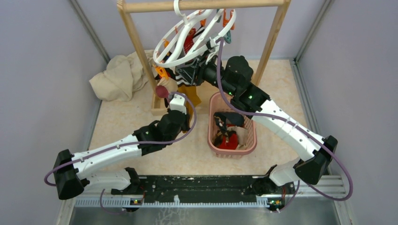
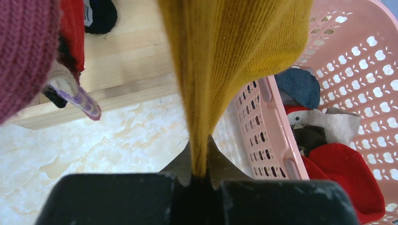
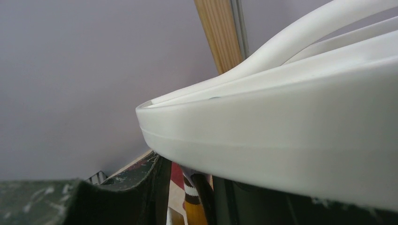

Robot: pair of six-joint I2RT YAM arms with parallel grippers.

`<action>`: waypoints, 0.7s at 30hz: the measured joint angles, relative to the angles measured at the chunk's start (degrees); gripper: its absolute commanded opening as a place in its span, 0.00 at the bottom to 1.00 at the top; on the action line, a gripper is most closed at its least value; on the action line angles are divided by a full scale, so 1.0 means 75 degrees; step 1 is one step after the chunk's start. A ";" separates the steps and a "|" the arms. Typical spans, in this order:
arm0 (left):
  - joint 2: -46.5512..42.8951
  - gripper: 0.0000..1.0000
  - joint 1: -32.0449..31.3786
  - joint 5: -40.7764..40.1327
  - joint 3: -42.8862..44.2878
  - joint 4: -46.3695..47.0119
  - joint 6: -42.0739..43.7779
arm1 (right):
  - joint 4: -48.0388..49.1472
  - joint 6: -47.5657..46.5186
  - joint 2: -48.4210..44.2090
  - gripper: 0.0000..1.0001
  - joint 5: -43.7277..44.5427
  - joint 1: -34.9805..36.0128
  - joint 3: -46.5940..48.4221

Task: Remove the socks clipped to the hanger
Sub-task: Remove the sock from the hanger.

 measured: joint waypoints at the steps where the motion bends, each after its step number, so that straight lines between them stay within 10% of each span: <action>1: 0.0003 0.00 0.0000 0.0000 0.0000 0.0000 0.0000 | 0.0000 0.0000 0.0000 0.00 0.0000 0.0000 0.0000; 4: 0.0020 0.00 0.0000 0.0000 0.0000 0.0003 -0.0012 | 0.0003 0.0000 0.0000 0.00 0.0000 0.0000 0.0000; 8: 0.0026 0.00 0.0000 0.0000 0.0000 0.0003 -0.0020 | 0.0006 -0.0003 0.0000 0.47 -0.0012 0.0000 0.0000; 21: 0.0026 0.00 0.0000 0.0000 0.0000 0.0000 -0.0015 | 0.0210 -0.0154 0.0000 0.54 0.0178 -0.0015 0.0000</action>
